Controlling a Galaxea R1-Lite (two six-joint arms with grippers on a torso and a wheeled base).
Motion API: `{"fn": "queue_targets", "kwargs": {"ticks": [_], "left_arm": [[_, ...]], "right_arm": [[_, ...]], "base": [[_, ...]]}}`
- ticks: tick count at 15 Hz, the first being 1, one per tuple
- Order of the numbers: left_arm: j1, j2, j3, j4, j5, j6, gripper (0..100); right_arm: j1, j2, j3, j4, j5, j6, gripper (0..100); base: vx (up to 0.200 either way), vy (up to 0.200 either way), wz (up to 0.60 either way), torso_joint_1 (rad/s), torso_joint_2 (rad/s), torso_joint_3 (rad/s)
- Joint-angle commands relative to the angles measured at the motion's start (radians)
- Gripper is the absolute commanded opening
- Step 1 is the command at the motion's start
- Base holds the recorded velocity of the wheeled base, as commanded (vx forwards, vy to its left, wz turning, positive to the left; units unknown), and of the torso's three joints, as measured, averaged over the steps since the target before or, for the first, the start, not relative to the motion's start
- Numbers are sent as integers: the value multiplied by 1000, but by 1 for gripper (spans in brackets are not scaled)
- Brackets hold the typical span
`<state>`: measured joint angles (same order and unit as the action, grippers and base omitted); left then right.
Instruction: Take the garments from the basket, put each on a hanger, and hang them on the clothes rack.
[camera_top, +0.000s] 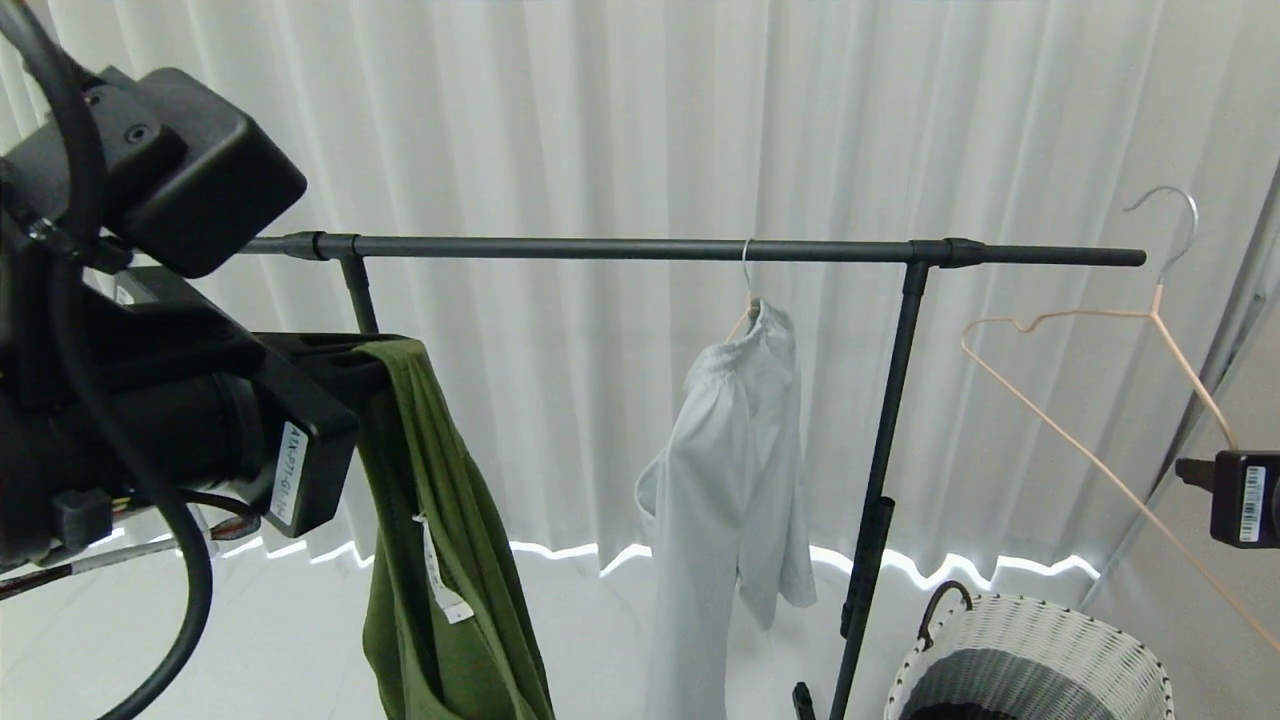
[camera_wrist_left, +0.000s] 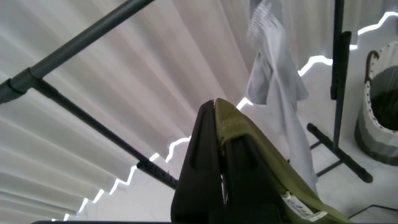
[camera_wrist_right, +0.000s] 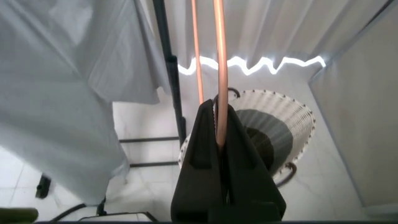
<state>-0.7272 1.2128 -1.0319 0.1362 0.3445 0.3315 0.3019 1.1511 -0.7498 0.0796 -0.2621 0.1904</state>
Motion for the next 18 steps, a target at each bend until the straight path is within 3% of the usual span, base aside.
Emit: {"fn": "queue_targets", "kwargs": {"ticks": [1,9,15,18], "left_arm": [[0,1,1,0,1,0,0],[0,4,12,0,10,1,0],[0,4,12,0,18,0,0],[0,4,13,0,18,0,0]], "right_arm": [[0,-1,-2,0,0,0,0],[2,-30,-2,0,4,-32,0],[0,-42,0,0,4,-35,0],[2,-50,-2,-1,7,-35,0]], "base": [[0,0,0,0,0,0],[0,0,0,0,0,0],[-200,200,0,4,2,0],[-67,0,0,2,1,2]]}}
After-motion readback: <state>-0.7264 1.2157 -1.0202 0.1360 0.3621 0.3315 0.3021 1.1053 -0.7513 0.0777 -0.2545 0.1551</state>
